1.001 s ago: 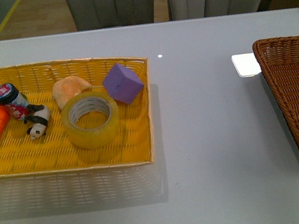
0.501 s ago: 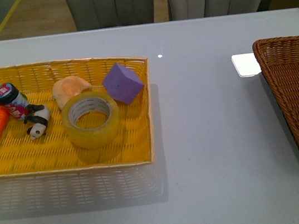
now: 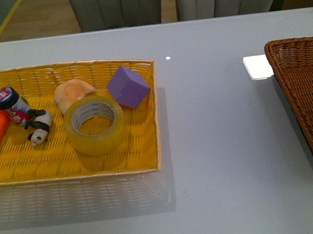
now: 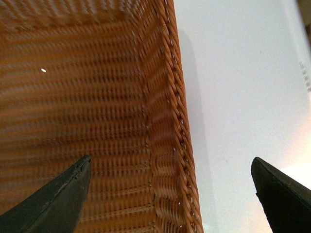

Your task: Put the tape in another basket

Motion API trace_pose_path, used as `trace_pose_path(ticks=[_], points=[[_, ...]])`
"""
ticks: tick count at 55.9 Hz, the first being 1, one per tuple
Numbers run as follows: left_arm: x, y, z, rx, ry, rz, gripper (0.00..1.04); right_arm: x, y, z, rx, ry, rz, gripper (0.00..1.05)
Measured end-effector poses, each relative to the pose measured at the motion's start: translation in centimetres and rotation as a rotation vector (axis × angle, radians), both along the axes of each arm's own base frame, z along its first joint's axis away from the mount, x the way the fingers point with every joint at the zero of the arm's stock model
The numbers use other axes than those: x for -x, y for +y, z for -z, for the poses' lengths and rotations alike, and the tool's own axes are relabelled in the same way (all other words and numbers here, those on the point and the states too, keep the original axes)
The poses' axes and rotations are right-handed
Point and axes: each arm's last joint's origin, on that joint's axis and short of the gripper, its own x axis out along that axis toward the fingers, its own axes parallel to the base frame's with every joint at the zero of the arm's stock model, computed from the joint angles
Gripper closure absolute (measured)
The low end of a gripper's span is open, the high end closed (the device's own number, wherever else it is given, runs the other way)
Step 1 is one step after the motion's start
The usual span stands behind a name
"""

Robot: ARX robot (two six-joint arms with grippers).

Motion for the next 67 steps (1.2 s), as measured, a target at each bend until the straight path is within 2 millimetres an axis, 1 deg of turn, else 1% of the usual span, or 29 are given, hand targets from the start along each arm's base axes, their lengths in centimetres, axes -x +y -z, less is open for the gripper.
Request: trace_pose_path(ticks=[3, 7, 18, 28, 33, 35, 36, 41, 45, 51, 53, 57, 61, 67], points=[[0.0, 0.0, 0.0, 0.0, 0.0, 0.0, 0.09, -0.3, -0.2, 1.1, -0.012, 0.029, 0.003, 0.09], [0.0, 0.0, 0.0, 0.0, 0.0, 0.0, 0.09, -0.8, -0.5, 2.0, -0.017, 0.046, 0.005, 0.09], [0.0, 0.0, 0.0, 0.0, 0.0, 0.0, 0.09, -2.1, -1.1, 3.2, -0.024, 0.072, 0.008, 0.09], [0.0, 0.0, 0.0, 0.0, 0.0, 0.0, 0.09, -2.1, -1.2, 4.5, -0.047, 0.099, 0.01, 0.1], [0.0, 0.0, 0.0, 0.0, 0.0, 0.0, 0.09, -2.0, -1.3, 5.0, -0.052, 0.11, 0.013, 0.22], [0.0, 0.0, 0.0, 0.0, 0.0, 0.0, 0.09, -1.9, -1.3, 5.1, -0.055, 0.114, 0.015, 0.29], [0.0, 0.0, 0.0, 0.0, 0.0, 0.0, 0.09, -1.9, -1.3, 5.1, -0.056, 0.116, 0.014, 0.3], [0.0, 0.0, 0.0, 0.0, 0.0, 0.0, 0.09, -1.8, -1.2, 5.2, -0.068, 0.13, 0.01, 0.48], [0.0, 0.0, 0.0, 0.0, 0.0, 0.0, 0.09, -1.8, -1.1, 5.2, -0.075, 0.139, 0.006, 0.58], [0.0, 0.0, 0.0, 0.0, 0.0, 0.0, 0.09, -1.7, -0.4, 5.3, -0.083, 0.156, -0.008, 0.74], [0.0, 0.0, 0.0, 0.0, 0.0, 0.0, 0.09, -1.7, 0.1, 5.2, -0.09, 0.16, -0.019, 0.81], [0.0, 0.0, 0.0, 0.0, 0.0, 0.0, 0.09, -1.8, 1.1, 4.9, -0.107, 0.157, -0.036, 0.91], [0.0, 0.0, 0.0, 0.0, 0.0, 0.0, 0.09, -1.9, 2.2, 4.6, -0.127, 0.15, -0.043, 0.99], [0.0, 0.0, 0.0, 0.0, 0.0, 0.0, 0.09, -2.3, 4.4, 4.1, -0.139, 0.143, -0.078, 0.99]])
